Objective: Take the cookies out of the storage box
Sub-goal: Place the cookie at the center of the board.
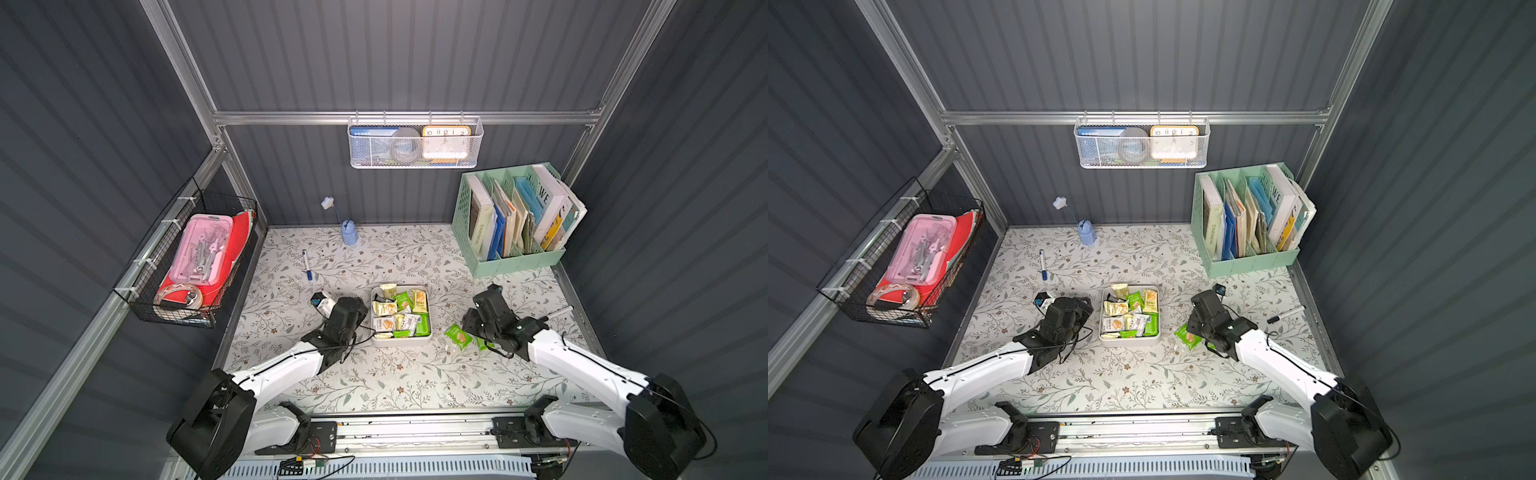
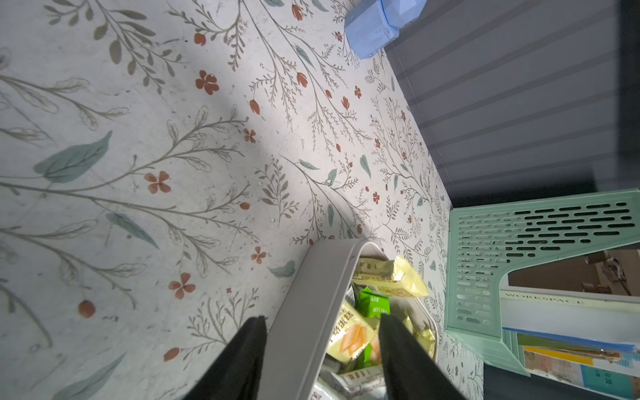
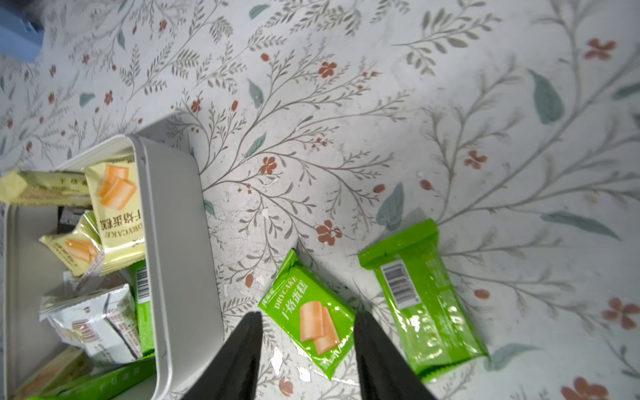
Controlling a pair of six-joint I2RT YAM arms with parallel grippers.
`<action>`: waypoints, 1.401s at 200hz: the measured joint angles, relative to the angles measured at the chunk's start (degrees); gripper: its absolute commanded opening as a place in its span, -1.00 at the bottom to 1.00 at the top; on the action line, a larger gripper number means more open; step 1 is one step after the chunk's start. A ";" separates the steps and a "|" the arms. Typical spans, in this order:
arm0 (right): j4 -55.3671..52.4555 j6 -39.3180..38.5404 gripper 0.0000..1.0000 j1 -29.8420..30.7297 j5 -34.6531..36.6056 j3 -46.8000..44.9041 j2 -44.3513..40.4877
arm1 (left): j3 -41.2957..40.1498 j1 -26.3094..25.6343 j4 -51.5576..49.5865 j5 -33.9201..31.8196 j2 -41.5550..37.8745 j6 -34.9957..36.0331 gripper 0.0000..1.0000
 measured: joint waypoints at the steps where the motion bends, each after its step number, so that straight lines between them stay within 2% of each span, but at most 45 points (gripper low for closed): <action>1: -0.28 -0.63 0.12 -0.07 -0.42 0.55 0.57 | 0.02 0.00 0.02 0.04 0.02 0.02 0.15; 37: -6.91 -10.95 0.42 0.04 -5.33 8.26 11.19 | 0.17 0.00 0.04 1.11 0.00 0.81 0.15; 53: -9.33 -14.43 0.53 0.33 -5.49 9.40 13.14 | 0.17 0.00 0.02 1.44 -0.28 0.85 0.15; 71: -11.67 -17.51 0.56 0.59 -5.55 10.14 14.21 | 0.17 0.00 0.07 1.64 -0.92 0.98 0.15; 114: -14.69 -22.80 0.56 0.70 -6.27 12.13 17.84 | -0.28 0.00 1.40 2.21 -1.16 1.01 0.15; 145: -16.02 -24.20 0.45 0.74 -6.16 14.82 20.65 | -0.81 0.00 2.36 2.36 -1.14 0.98 0.14; 173: -16.24 -23.61 0.34 0.74 -5.86 16.65 22.75 | -1.07 0.00 3.06 2.69 -1.14 1.01 0.14; 208: -17.00 -22.88 0.34 0.96 -6.03 17.49 25.97 | -1.49 0.00 3.48 2.89 -1.20 1.01 0.14; 280: -17.27 -18.71 0.26 2.03 -6.40 18.16 26.67 | -1.95 0.00 3.50 2.93 -2.45 1.01 0.15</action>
